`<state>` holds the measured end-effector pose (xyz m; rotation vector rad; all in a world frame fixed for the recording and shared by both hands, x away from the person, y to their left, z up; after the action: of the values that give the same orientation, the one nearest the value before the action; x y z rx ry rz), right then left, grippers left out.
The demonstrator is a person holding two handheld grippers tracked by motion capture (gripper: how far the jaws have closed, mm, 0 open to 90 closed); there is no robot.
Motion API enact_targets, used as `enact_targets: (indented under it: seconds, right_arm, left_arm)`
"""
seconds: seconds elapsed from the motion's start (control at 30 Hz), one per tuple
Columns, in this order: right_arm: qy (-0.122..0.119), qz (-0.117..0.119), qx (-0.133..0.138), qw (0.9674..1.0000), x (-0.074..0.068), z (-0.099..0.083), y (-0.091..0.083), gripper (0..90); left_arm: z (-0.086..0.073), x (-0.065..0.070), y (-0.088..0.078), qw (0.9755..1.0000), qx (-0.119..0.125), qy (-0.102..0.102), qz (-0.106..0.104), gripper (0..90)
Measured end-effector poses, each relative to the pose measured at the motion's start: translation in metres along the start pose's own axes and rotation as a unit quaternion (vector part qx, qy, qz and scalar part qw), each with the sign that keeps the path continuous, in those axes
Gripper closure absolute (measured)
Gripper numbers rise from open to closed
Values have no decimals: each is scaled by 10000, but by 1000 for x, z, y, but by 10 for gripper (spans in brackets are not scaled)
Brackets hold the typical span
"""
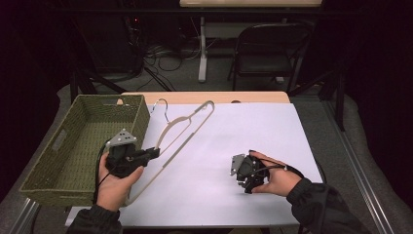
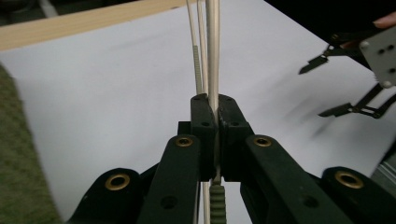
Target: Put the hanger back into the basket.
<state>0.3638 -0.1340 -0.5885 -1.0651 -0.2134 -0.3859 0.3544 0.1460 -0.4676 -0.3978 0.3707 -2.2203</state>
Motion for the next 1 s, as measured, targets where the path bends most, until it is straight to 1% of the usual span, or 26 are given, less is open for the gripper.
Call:
enact_targets:
  seconds: [0.07, 0.1, 0.17, 0.2, 0.23, 0.27, 0.33, 0.37, 0.4, 0.43, 0.47, 0.5, 0.53, 0.63, 0.67, 0.73, 0.8, 0.87, 0.9, 0.93, 0.97, 1.0]
  right_arm:
    - [54, 4, -23, 10000, -1, -2, 0, 222]
    - [64, 20, 28, 10000, -1, -2, 1, 221]
    - [118, -36, -23, 9999, 0, -2, 0, 215]
    - [38, -29, 37, 10000, 1, -1, 0, 213]
    - [48, -46, 39, 10000, 2, 0, -1, 213]
    - [140, -65, 38, 9999, 1, 0, -1, 211]
    - [106, -66, 59, 9999, 1, 0, -1, 210]
    - [99, -76, 55, 9999, 1, 0, -1, 210]
    - [99, -76, 55, 9999, 1, 0, -1, 210]
    - [101, -74, 36, 9999, 1, -1, -1, 210]
    - [101, -74, 36, 9999, 1, -1, -1, 210]
    - [58, -66, 65, 9999, 2, 0, -1, 210]
    - [41, -74, 56, 9999, 2, 0, -1, 210]
    - [69, -77, 52, 9999, 1, 0, -1, 210]
    - [71, -79, 49, 9999, 1, 0, 0, 210]
    - [72, -84, 27, 9999, 1, 0, 0, 210]
    - [76, -79, 16, 9999, 1, 0, 0, 210]
    - [72, -62, 33, 9999, 1, 0, 1, 210]
    - [75, -69, 25, 9999, 1, 0, 1, 211]
    - [89, -65, 28, 9999, 1, 0, 1, 211]
    - [89, -65, 28, 9999, 1, 0, 1, 211]
    - [63, -56, 31, 10000, 1, 0, 2, 211]
  left_arm:
    - [4, -4, -5, 9998, 66, 14, 163, 873]
    - [7, -6, -8, 9996, 107, 19, 258, 874]
    - [12, -12, -14, 9989, 192, 16, 439, 873]
    - [12, -12, -14, 9989, 192, 16, 439, 874]
    - [16, -17, -19, 9980, 225, 45, 594, 873]
    - [19, -21, -23, 9971, 247, 80, 711, 873]
    - [23, -27, -30, 9956, 304, 153, 870, 873]
    - [25, -30, -34, 9949, 323, 161, 944, 873]
    - [25, -30, -34, 9949, 323, 161, 944, 873]
    - [30, -36, -42, 9936, 364, 173, 1059, 873]
    - [30, -36, -42, 9936, 364, 173, 1059, 873]
    - [34, -44, -51, 9920, 399, 155, 1185, 873]
    - [36, -47, -55, 9911, 433, 146, 1251, 873]
    - [41, -59, -68, 9888, 514, 113, 1398, 873]
    - [42, -63, -72, 9880, 522, 136, 1448, 873]
    - [43, -74, -80, 9858, 547, 123, 1585, 873]
    - [42, -86, -88, 9836, 525, 142, 1722, 874]
    - [40, -100, -94, 9809, 509, 185, 1870, 873]
    - [40, -100, -94, 9809, 509, 185, 1870, 873]
    - [37, -113, -100, 9793, 468, 194, 1961, 873]
    - [37, -113, -100, 9793, 468, 194, 1961, 873]
    - [33, -125, -105, 9788, 452, 166, 1992, 873]
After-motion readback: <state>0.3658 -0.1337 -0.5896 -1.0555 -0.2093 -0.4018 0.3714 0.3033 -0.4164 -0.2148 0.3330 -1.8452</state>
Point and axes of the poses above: each handheld gripper's, and its own axes: y roughly forward along the jaws, z roughly out of its top, x roughly to its right, the point moved 10 cm from there along y, roughly forward along the jaws, and after that the axes turned 12 degrees about x, right-handed, at the moved point
